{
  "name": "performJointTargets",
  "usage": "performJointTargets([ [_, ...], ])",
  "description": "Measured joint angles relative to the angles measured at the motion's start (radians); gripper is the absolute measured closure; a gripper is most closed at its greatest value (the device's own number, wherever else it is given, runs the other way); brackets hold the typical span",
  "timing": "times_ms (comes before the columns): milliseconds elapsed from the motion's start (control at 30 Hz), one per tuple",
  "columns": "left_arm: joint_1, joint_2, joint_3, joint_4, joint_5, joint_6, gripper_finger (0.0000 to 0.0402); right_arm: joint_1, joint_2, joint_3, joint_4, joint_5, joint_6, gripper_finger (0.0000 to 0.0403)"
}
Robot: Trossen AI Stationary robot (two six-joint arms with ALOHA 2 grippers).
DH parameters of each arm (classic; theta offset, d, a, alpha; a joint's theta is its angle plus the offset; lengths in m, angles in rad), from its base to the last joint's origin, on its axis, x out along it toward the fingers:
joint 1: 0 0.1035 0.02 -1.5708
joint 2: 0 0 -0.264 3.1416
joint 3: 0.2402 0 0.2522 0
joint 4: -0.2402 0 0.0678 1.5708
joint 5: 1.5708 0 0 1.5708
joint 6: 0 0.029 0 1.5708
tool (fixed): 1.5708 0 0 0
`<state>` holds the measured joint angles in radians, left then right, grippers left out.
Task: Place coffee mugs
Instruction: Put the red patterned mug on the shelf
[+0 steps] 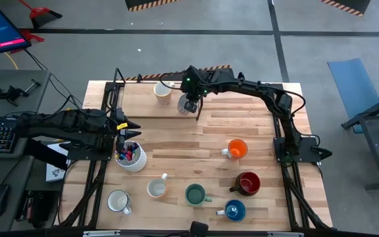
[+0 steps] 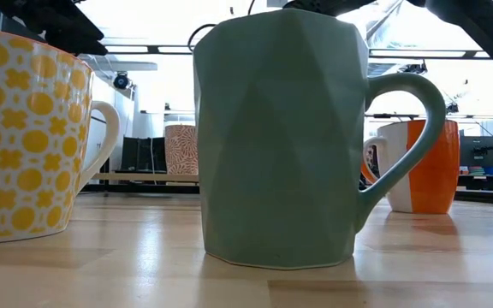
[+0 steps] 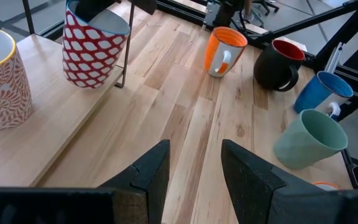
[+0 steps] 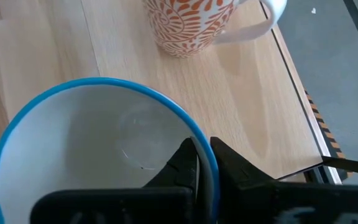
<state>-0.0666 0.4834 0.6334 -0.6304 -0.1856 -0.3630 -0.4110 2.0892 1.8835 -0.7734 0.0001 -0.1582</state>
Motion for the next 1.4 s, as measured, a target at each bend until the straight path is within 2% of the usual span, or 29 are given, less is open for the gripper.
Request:
performJointTargets([
  [167,0.0,0.0,0.0,0.0,0.0,0.0,0.0268,0.0,0.0,0.0,-0.002,0.004,0.049,0.0398],
  [633,0.0,0.0,0.0,0.0,0.0,0.0,0.0268,0.0,0.002,-0.001,-0.016,0.011,0.026,0.0399],
  [1100,0.0,0.0,0.0,0.0,0.0,0.0,0.0268,-0.001,0.002,-0.002,0.012,0.03,0.029,0.0347],
  [1400,0.0,0.0,0.0,0.0,0.0,0.0,0.0268,-0.002,0.002,-0.002,0.068,0.061,0.021,0.0328],
])
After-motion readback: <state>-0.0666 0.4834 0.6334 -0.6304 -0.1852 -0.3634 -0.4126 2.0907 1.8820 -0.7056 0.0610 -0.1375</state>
